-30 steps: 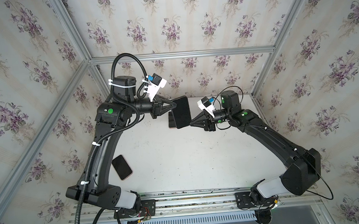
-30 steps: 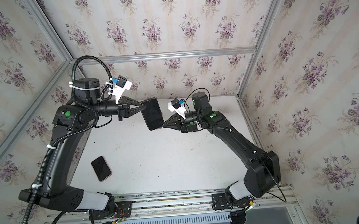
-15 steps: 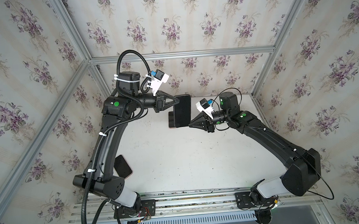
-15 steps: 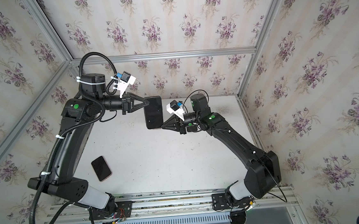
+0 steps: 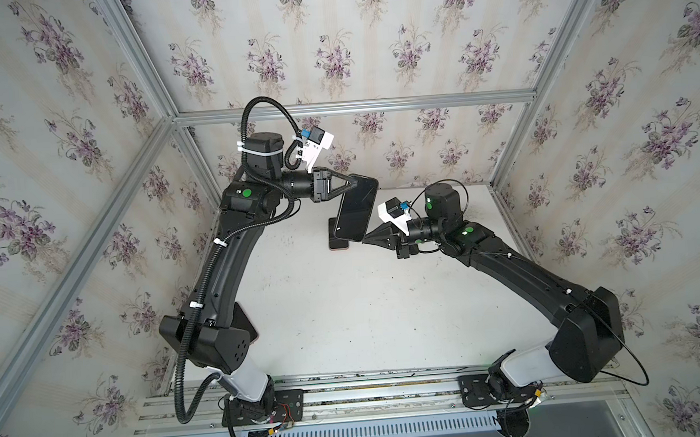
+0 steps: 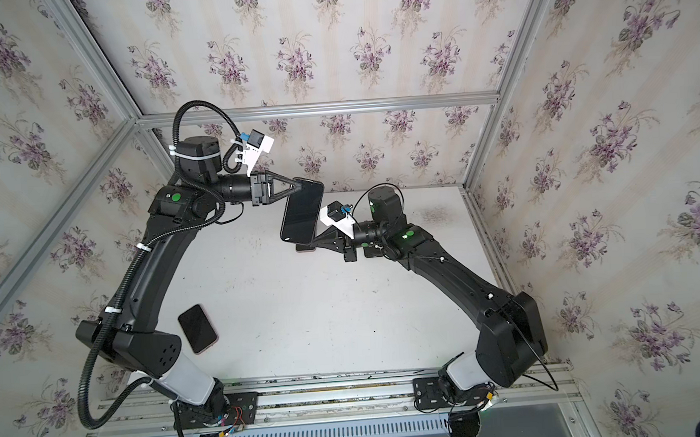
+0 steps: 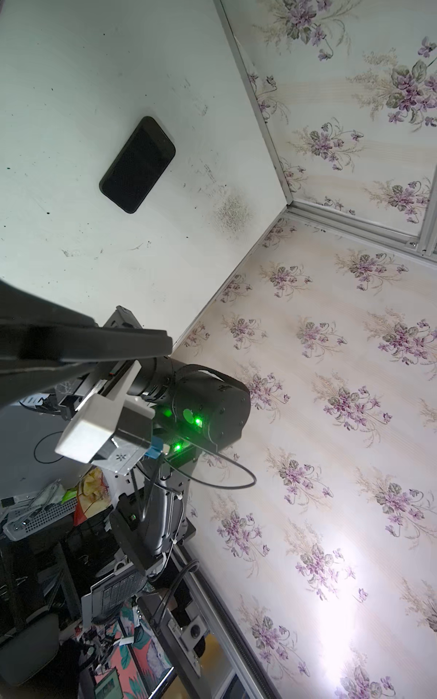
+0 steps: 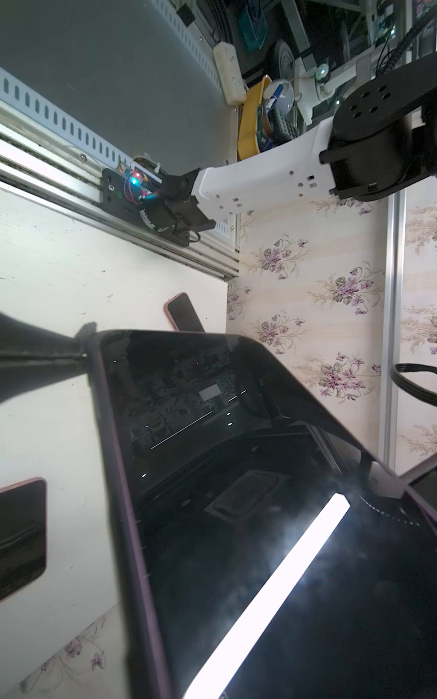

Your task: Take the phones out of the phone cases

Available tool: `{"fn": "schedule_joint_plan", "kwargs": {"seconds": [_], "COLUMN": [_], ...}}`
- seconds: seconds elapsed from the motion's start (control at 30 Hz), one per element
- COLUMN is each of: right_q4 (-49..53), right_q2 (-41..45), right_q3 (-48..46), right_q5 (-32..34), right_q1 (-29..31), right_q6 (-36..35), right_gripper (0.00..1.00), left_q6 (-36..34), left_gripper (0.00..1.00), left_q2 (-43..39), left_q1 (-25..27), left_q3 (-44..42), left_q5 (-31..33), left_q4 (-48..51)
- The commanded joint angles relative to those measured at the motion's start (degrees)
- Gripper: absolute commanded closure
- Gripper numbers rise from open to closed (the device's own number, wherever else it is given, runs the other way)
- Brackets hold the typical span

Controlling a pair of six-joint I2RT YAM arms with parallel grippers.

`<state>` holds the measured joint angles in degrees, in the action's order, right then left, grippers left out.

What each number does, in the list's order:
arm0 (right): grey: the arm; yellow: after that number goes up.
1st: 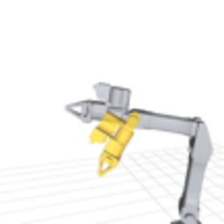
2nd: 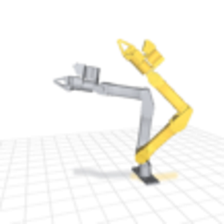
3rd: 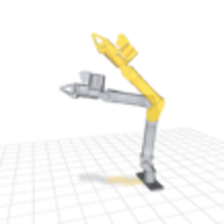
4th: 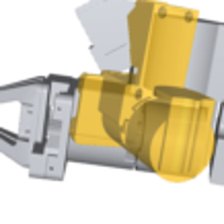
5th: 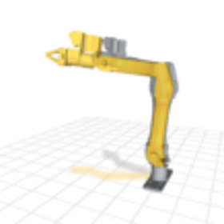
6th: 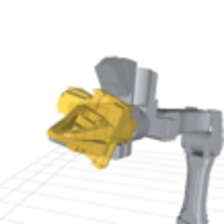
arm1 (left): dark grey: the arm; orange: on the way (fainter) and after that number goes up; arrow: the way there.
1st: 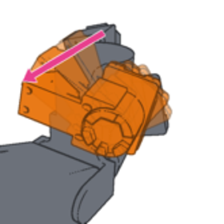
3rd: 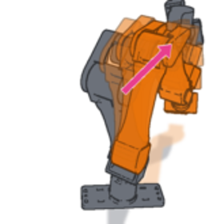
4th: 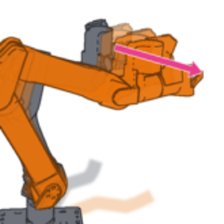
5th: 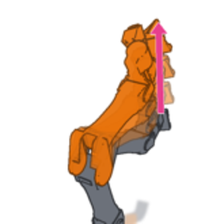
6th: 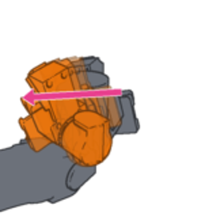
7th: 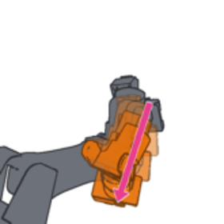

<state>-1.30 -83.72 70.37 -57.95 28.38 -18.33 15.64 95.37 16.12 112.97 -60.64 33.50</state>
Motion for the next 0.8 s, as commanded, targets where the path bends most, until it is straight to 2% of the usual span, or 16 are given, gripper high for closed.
{"fn": "schedule_joint_plan", "kwargs": {"seconds": [0.0,0.2,0.37,0.53,0.6,0.77], "right_q4": [-15.1,-15.1,-13.6,-11.6,-12.3,-18.1], "right_q2": [0.5,5.1,9.7,10.3,9.0,6.1], "right_q3": [-0.9,-8.3,-13.4,-12.4,-10.8,-9.1], "right_q5": [3.2,5.5,7.1,3.7,2.1,0.7], "right_q1": [-0.1,-0.3,-0.3,-0.3,-0.3,-0.3], "right_q6": [3.9,5.2,7.3,11.0,13.2,19.5], "right_gripper": [0.97,0.88,0.63,0.41,0.38,0.37], "left_q6": [3.6,8.5,10.9,9.0,8.4,7.9], "left_gripper": [1.00,1.00,1.00,1.00,1.00,1.00], "left_q2": [0.0,-0.3,-0.5,-0.4,-0.5,-0.2], "left_q1": [0.1,-1.2,-2.0,-2.0,-1.9,-1.1], "left_q3": [-0.3,1.7,1.7,1.2,0.7,0.9], "left_q5": [-1.5,-1.5,-1.7,-2.8,-2.8,-3.9], "left_q4": [0.1,-3.1,-5.3,-5.6,-5.7,-6.2]}}
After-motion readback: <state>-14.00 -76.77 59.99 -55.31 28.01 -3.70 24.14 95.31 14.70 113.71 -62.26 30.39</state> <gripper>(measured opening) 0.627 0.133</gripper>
